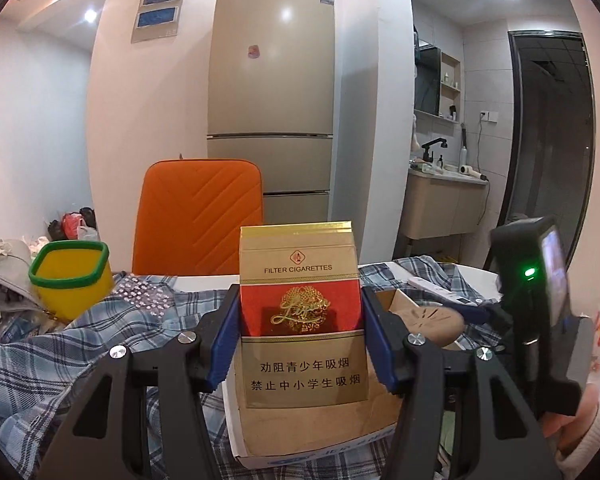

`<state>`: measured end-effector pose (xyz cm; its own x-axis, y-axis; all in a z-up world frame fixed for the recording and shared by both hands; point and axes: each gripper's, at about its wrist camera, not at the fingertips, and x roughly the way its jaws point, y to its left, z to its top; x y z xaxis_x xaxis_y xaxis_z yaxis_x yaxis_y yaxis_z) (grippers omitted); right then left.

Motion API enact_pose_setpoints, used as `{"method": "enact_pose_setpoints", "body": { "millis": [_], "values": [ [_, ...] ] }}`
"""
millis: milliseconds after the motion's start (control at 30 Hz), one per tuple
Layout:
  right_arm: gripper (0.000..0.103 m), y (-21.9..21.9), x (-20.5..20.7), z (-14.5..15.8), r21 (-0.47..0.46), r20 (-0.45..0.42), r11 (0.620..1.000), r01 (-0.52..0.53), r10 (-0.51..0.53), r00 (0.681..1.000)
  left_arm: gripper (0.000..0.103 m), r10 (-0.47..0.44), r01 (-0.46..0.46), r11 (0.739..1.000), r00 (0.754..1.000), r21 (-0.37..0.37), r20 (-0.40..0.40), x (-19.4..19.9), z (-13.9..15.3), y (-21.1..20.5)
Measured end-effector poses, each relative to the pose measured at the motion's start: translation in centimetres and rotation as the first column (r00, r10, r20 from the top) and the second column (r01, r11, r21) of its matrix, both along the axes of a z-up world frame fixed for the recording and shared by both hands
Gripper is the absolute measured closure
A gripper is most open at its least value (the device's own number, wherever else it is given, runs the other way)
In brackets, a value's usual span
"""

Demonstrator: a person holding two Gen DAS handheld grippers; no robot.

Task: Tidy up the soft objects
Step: 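Lift the cigarette pack with the left gripper while the right gripper carries the disc over the box, then open the left gripper releasing the pack while the right gripper releases the disc into the box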

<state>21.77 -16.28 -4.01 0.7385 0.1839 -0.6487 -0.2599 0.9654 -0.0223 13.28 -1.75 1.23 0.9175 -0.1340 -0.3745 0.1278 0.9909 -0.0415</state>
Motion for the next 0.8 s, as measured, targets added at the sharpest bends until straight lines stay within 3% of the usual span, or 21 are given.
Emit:
{"method": "enact_pose_setpoints", "body": {
  "millis": [100, 433, 600, 667, 733, 800],
  "values": [
    [0.02, 0.3, 0.4, -1.0, -0.005, -0.034, 1.0, -0.01, 0.009, 0.999, 0.047, 0.008, -0.008, 1.0, 1.0, 0.001, 0.0, 0.3, 0.0, 0.0],
    [0.019, 0.4, 0.3, -1.1, -0.042, -0.022, 0.999, -0.002, 0.001, 1.0, 0.047, 0.02, -0.02, 1.0, 1.0, 0.005, 0.0, 0.2, -0.2, 0.4],
    [0.018, 0.1, 0.2, -1.0, -0.013, -0.022, 1.0, -0.01, 0.01, 1.0, 0.047, 0.018, -0.018, 1.0, 1.0, -0.005, -0.003, 0.2, -0.3, 0.5],
    [0.017, 0.0, 0.0, -0.5, -0.001, 0.003, 1.0, -0.012, 0.012, 1.0, 0.037, 0.023, -0.023, 1.0, 1.0, -0.007, 0.0, 0.2, -0.3, 0.7],
    [0.014, -0.1, -0.3, -0.1, 0.0, 0.029, 1.0, -0.009, 0.009, 1.0, 0.011, 0.037, -0.037, 0.999, 0.999, -0.016, 0.024, 0.0, -0.2, 0.9],
    [0.013, -0.3, -0.6, 0.3, 0.003, 0.05, 1.0, 0.0, 0.0, 0.999, 0.006, 0.043, -0.041, 0.999, 0.998, -0.029, 0.052, -0.3, 0.0, 1.2]
  ]
}}
